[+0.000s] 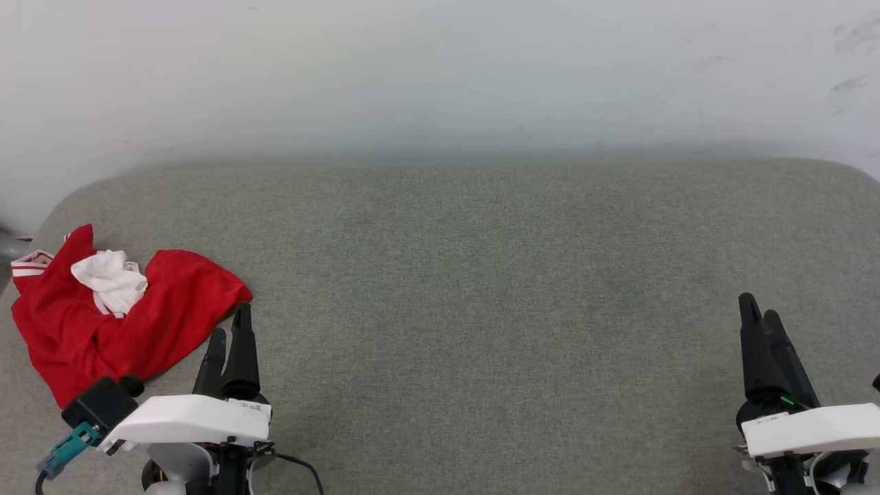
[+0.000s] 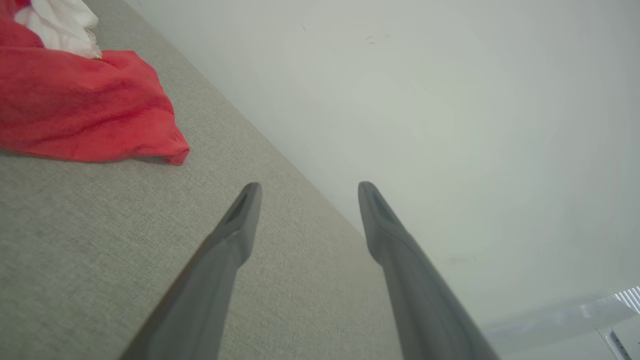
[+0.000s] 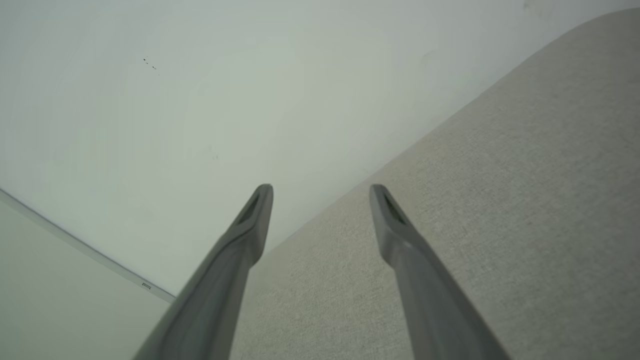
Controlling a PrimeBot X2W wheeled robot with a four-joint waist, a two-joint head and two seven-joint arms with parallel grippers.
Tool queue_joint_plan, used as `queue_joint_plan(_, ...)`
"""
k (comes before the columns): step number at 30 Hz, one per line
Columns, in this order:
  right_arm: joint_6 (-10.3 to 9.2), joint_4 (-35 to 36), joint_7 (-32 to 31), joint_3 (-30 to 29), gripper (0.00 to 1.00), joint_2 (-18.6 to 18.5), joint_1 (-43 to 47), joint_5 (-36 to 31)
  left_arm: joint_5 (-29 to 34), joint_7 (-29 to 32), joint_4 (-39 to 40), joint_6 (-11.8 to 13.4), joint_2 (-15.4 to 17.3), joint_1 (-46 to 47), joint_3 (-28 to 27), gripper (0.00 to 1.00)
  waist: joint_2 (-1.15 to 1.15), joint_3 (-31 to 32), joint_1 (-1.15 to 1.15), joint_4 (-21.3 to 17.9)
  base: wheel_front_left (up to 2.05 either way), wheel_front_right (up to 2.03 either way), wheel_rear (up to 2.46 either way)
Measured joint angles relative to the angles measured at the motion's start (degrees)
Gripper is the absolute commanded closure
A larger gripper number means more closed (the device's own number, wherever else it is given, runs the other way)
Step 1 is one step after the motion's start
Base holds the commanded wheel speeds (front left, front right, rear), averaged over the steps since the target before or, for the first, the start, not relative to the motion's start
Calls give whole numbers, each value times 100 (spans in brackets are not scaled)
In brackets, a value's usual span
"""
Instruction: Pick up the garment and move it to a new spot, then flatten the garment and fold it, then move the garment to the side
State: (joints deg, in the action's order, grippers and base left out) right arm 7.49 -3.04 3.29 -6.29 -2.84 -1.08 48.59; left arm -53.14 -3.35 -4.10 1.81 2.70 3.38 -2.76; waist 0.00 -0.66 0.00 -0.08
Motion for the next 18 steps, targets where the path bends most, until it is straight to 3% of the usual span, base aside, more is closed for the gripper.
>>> queue_joint_plan(18,0,142,325,183,0,0,184,-1741,1718,-323,163,233,10,-104,324,0,0,-2,0,-4,0,0,0)
